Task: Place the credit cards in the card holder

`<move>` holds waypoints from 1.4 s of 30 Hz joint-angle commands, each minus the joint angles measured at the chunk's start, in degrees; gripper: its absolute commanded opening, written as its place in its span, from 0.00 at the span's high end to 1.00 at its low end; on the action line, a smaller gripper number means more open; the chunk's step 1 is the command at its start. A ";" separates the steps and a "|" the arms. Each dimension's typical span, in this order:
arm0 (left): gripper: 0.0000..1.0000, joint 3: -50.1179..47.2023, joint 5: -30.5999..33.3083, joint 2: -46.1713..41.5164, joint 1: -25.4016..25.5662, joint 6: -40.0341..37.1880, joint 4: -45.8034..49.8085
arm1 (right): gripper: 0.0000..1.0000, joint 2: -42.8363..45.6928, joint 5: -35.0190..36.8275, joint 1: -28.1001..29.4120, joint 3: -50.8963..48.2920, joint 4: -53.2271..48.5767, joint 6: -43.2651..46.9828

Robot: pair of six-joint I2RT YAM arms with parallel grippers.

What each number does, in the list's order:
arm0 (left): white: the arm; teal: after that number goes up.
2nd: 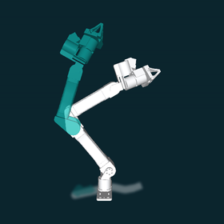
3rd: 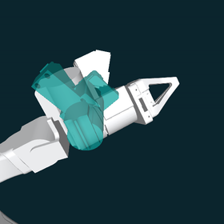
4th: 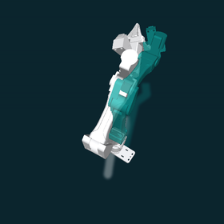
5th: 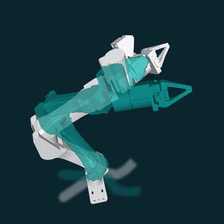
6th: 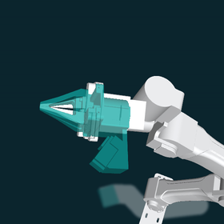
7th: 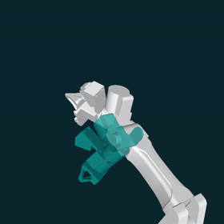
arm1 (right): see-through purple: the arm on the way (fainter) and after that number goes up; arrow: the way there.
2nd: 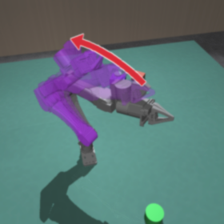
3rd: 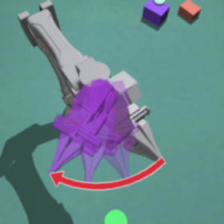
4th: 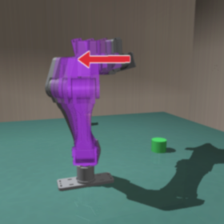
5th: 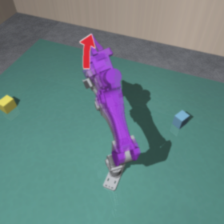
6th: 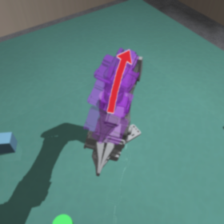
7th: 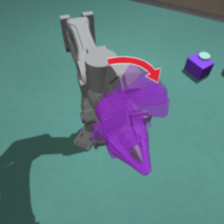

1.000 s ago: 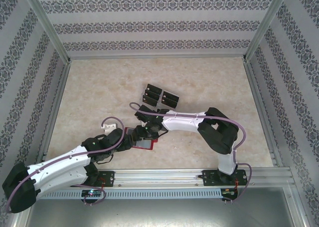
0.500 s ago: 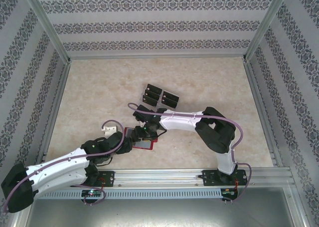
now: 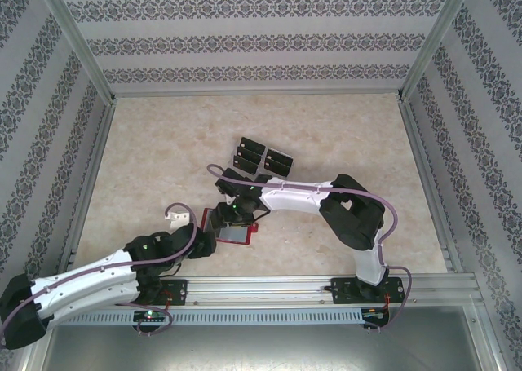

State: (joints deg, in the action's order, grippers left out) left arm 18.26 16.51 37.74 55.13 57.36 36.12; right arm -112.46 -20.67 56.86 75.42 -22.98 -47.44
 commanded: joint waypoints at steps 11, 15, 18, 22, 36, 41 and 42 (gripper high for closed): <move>0.08 -1.30 -2.68 -0.73 1.19 -1.47 0.54 | 0.44 -2.53 -0.90 -0.52 3.84 1.27 -0.47; 0.08 -1.34 -2.27 -1.15 1.24 -1.29 0.00 | 0.44 -3.75 -1.30 -0.52 6.10 -0.23 0.20; 0.08 -1.39 -2.16 -1.48 1.28 -1.25 -0.22 | 0.44 -4.96 -1.57 -0.55 8.37 -1.53 0.92; 0.08 -1.30 -1.76 -2.29 1.34 -1.38 0.09 | 0.44 -6.58 -2.03 -0.52 10.77 -2.90 1.48; 0.08 -2.43 -4.13 -0.38 1.51 -4.32 -5.55 | 0.44 -9.59 -3.02 -0.59 13.39 -3.56 1.81; 0.08 -2.62 -4.79 0.50 2.32 -5.22 -6.95 | 0.44 -9.84 -3.17 -0.61 13.62 -3.56 1.83; 0.08 -2.53 -4.57 0.58 2.39 -5.33 -6.94 | 0.43 -9.87 -3.14 -0.54 13.63 -3.57 1.83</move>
State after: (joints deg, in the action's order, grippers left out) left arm 16.19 12.03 38.24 56.42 54.08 31.48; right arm -120.92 -23.07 56.73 87.46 -25.30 -46.33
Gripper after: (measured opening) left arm 0.921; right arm 0.565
